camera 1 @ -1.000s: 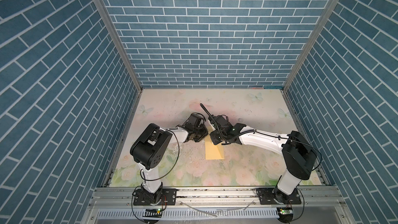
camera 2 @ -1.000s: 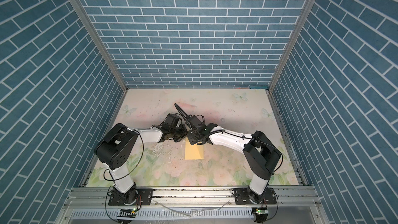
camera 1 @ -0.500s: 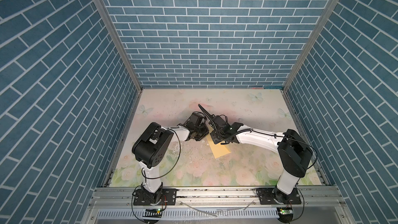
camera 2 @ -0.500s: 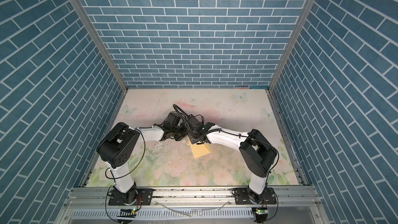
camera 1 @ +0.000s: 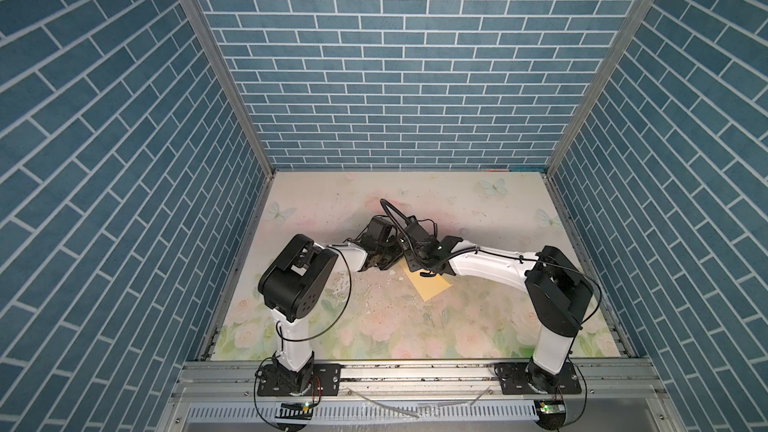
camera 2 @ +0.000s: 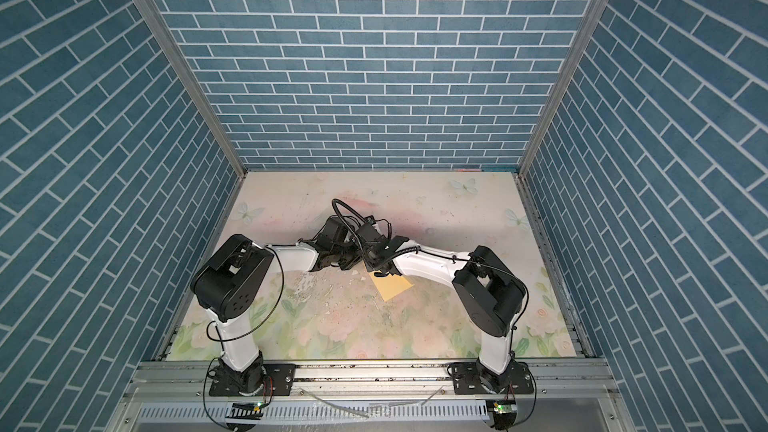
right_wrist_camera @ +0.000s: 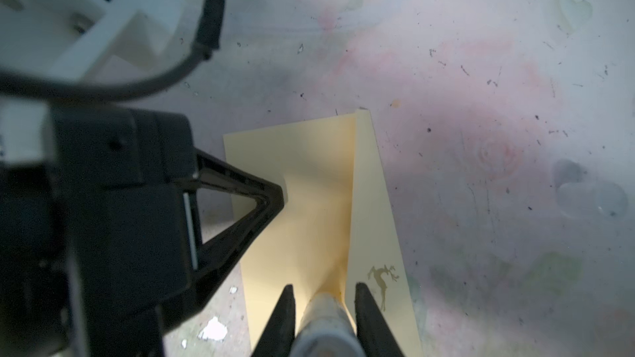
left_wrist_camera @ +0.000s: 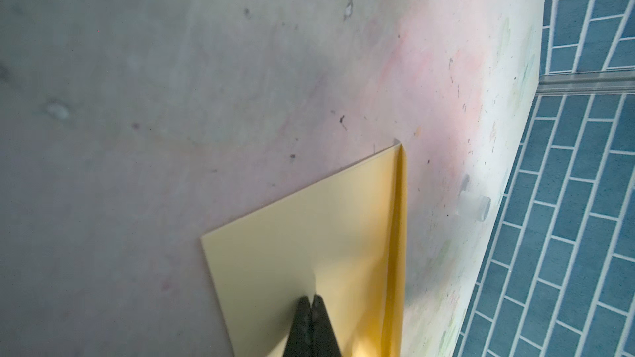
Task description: Place the letter into the envelope and seal it
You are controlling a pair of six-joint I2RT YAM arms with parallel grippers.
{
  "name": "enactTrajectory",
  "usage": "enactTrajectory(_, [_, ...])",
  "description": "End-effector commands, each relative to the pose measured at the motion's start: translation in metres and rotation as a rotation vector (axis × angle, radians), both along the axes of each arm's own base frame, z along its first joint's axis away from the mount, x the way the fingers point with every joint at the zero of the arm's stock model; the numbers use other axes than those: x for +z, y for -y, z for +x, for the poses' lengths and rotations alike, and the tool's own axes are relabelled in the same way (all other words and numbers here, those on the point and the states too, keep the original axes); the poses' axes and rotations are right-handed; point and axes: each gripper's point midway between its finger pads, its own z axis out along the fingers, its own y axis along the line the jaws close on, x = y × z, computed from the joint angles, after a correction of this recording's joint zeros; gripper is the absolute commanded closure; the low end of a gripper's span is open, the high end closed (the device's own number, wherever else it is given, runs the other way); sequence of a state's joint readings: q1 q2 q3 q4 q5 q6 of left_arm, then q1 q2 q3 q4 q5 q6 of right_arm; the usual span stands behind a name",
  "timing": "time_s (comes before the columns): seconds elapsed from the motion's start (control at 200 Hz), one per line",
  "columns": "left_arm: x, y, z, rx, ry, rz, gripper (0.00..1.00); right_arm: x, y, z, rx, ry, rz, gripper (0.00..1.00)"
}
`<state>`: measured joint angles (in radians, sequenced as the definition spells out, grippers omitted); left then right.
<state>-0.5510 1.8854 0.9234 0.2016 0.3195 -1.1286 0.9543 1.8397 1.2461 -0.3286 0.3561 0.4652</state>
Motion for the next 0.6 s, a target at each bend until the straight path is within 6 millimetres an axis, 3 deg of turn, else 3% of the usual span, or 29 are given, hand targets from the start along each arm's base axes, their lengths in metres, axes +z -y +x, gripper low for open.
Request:
enactTrajectory(0.0, [-0.058,-0.026,-0.033,0.01,-0.157,0.146,1.0,0.01,-0.009,0.021,-0.066,0.053,0.048,1.0])
enactTrajectory(0.18, [-0.061,-0.026,-0.035,0.014,-0.162,0.14,1.0,0.015,-0.011,0.029,-0.085,0.069,0.126,1.0])
enactTrajectory(0.41, [-0.065,-0.027,-0.036,0.022,-0.169,0.139,1.0,0.04,-0.012,0.038,-0.087,0.152,0.242,1.0])
enactTrajectory(0.595, [-0.068,-0.028,-0.038,0.024,-0.174,0.138,1.0,0.028,-0.012,0.037,-0.059,0.124,0.19,1.0])
